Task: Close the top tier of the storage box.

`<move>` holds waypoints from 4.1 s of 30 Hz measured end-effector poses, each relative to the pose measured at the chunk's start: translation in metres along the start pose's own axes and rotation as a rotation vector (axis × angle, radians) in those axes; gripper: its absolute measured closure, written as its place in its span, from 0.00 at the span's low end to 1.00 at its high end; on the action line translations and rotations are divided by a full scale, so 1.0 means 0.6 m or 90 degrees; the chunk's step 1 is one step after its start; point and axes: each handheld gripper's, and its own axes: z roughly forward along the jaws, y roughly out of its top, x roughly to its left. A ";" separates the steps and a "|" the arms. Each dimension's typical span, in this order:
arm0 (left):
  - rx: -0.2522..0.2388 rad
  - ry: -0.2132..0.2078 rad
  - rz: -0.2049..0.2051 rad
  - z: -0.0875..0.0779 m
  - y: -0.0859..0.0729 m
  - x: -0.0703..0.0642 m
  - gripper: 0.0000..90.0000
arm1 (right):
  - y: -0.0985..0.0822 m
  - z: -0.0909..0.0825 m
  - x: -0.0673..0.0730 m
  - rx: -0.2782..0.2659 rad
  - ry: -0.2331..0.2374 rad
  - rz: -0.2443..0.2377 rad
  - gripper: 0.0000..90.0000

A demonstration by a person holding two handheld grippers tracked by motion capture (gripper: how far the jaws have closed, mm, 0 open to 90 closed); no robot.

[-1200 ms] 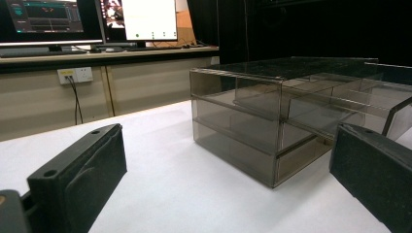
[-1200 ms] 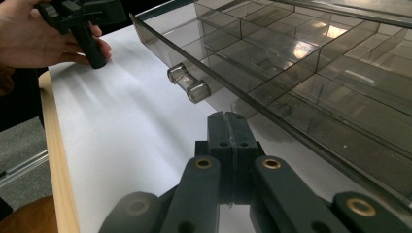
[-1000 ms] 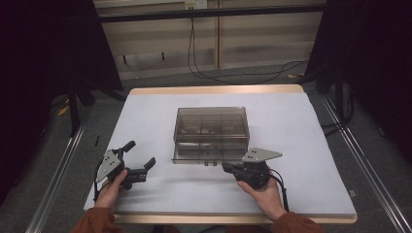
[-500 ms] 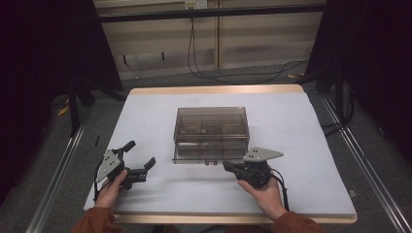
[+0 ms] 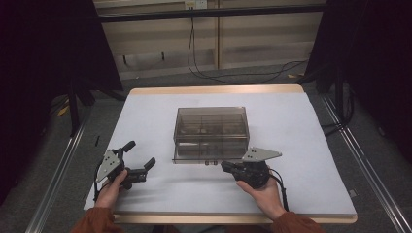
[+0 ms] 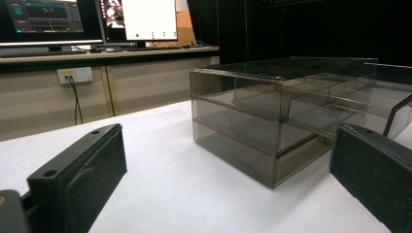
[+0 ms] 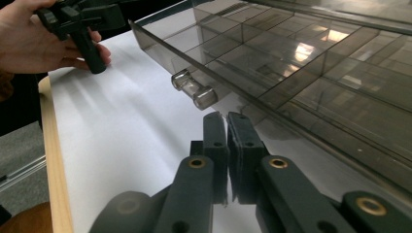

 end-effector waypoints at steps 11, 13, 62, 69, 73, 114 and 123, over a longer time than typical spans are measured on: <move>0.000 0.000 0.000 0.000 0.000 0.000 0.00 | 0.002 0.018 0.004 0.016 0.018 -0.009 0.99; 0.000 0.000 0.000 0.000 0.000 0.000 0.00 | 0.001 0.023 0.008 0.026 0.026 -0.012 1.00; 0.000 0.000 0.000 0.000 0.000 0.000 0.00 | 0.015 0.038 0.000 0.015 0.020 -0.010 1.00; 0.000 0.000 0.000 0.000 0.000 0.000 0.00 | 0.016 0.038 -0.002 0.014 0.017 -0.009 1.00; 0.000 0.000 0.000 0.000 0.000 0.000 0.00 | 0.016 0.038 -0.002 0.015 0.014 -0.011 1.00; 0.000 0.000 0.000 -0.001 0.000 0.000 0.00 | 0.023 0.046 -0.016 0.012 -0.002 -0.009 1.00; 0.000 0.000 -0.001 -0.001 0.000 0.000 0.00 | 0.024 0.047 -0.019 0.013 -0.004 -0.008 1.00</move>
